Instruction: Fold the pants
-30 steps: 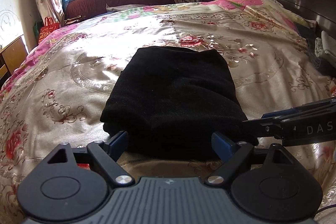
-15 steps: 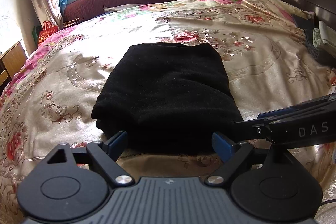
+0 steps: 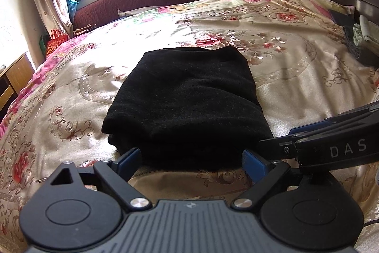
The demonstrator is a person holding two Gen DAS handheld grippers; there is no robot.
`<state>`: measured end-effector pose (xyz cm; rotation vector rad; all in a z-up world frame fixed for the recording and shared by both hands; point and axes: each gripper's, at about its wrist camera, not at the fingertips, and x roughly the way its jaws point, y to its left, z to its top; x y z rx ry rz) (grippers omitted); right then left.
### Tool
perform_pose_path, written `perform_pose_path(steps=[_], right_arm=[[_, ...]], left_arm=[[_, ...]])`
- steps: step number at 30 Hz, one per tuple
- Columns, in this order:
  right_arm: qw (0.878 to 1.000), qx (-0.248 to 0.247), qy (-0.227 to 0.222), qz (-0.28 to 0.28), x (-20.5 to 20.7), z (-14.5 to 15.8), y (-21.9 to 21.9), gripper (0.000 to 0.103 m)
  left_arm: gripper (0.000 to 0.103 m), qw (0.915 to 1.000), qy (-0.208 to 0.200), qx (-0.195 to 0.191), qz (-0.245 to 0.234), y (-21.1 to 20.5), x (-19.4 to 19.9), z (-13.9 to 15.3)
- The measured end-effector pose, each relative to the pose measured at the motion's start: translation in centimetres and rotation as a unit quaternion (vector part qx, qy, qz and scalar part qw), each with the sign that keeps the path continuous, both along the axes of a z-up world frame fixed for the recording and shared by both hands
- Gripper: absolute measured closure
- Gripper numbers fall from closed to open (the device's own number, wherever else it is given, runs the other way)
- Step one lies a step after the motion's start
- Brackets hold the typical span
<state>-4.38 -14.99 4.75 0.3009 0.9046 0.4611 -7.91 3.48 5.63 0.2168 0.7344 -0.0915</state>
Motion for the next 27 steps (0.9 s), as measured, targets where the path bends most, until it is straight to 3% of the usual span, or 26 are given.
perform_pose_path(steps=[10, 27], right_arm=[[1.000, -0.003, 0.000, -0.004, -0.4, -0.2, -0.2, 0.046], [1.000, -0.006, 0.002, 0.002, -0.4, -0.5, -0.2, 0.045]], left_arm=[[0.000, 0.9994, 0.012, -0.018, 0.026, 1.0, 0.1, -0.3], [0.000, 0.9990, 0.014, -0.008, 0.041, 1.1, -0.4, -0.7]])
